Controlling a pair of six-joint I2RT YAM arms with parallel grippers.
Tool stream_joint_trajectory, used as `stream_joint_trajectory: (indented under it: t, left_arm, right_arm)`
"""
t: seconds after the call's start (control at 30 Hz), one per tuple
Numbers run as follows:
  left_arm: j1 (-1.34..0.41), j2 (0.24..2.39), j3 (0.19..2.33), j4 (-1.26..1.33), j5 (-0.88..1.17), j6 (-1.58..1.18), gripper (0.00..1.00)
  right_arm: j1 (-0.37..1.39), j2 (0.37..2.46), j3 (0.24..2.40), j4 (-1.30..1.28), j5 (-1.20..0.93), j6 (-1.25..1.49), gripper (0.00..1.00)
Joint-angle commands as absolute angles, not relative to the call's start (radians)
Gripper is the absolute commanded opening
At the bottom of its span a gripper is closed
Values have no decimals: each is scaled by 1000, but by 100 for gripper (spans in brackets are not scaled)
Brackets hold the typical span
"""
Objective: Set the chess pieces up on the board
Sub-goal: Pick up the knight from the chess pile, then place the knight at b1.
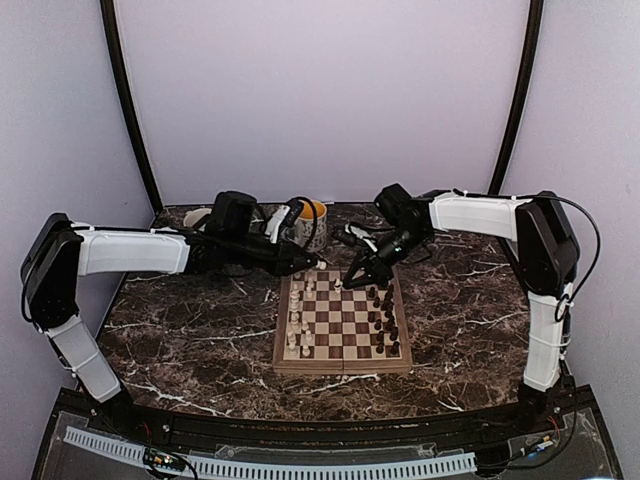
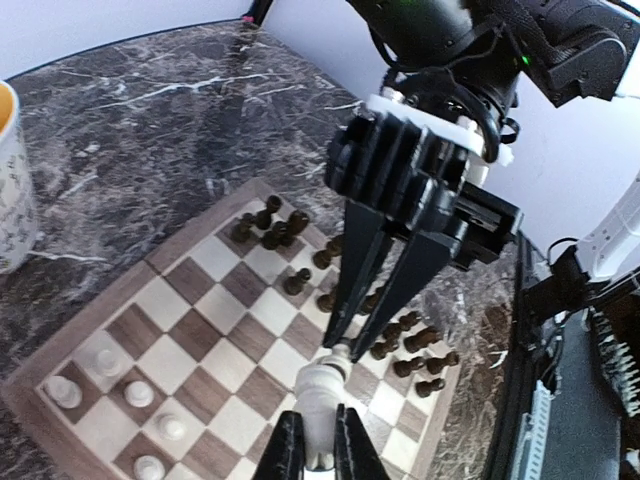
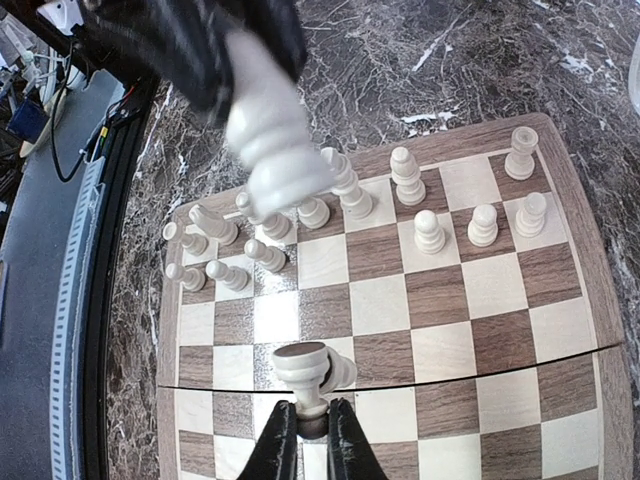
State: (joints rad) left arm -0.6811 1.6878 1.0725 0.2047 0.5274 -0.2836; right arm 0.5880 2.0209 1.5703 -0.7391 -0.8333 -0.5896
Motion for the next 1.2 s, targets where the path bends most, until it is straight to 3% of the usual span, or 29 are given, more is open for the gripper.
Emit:
stream_joint_trajectory:
  t: [0.0, 0.2, 0.57, 1.17]
  left_arm:
    - [-661, 1640, 1195, -91, 360, -114, 2]
    - [-655, 1716, 1395, -436, 183, 26, 1]
    - [-655, 1932, 1645, -701, 198, 129, 1]
    - [-661, 2056, 1691, -673, 170, 140, 2]
  right_arm:
    - [581, 2046, 1563, -724, -836, -580, 10]
    - [581, 2054, 1566, -725, -837, -577, 10]
    - [582, 2051, 1559, -726, -833, -576, 11]
    - [581, 2057, 1551, -732, -840, -590, 11]
